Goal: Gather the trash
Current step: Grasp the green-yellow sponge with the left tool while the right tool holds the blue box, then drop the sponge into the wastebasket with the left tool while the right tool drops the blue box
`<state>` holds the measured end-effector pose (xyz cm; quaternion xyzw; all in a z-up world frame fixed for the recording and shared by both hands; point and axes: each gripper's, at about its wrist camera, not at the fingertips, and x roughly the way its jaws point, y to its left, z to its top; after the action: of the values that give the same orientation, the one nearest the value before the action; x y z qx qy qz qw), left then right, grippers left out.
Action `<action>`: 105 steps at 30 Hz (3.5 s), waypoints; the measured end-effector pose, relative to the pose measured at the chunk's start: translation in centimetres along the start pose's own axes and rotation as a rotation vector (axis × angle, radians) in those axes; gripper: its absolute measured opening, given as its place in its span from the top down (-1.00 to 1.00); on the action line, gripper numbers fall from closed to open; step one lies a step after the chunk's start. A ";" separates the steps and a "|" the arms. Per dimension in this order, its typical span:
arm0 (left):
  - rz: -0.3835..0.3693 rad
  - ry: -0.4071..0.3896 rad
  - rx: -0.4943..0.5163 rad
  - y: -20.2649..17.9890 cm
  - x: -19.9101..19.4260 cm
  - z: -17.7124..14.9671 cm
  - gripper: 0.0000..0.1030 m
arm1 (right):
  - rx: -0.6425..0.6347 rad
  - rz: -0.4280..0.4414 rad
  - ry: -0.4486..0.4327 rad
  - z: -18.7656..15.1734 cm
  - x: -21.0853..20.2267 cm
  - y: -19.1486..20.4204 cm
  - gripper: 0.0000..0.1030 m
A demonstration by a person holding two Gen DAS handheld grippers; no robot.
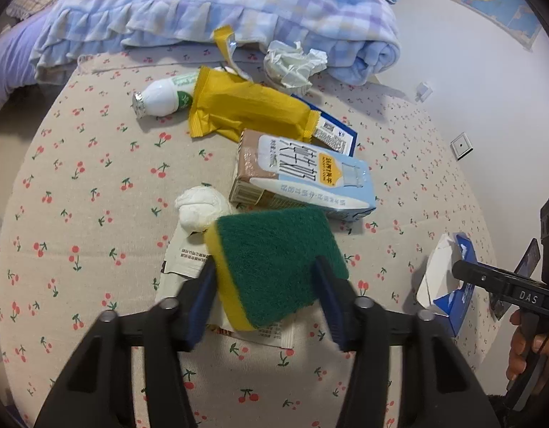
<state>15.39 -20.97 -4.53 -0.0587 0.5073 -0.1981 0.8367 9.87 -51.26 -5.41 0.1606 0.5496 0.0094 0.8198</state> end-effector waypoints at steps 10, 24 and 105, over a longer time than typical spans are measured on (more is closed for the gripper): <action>-0.052 -0.050 -0.014 0.4 -2.3 0.2 0.41 | 0.003 0.017 -0.025 0.2 -0.8 0.6 -0.17; -0.092 -0.141 -0.020 1.5 -7.7 -0.4 0.44 | -0.007 0.072 -0.078 0.1 -2.6 4.0 -0.17; 0.515 -0.055 -0.475 31.2 -19.4 -9.2 -0.82 | -0.379 0.376 -0.035 -4.0 7.3 39.5 -0.72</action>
<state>7.97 16.08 -2.24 -0.1272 0.5147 0.1448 0.8354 15.51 -11.37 -2.57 0.1036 0.4841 0.2616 0.8286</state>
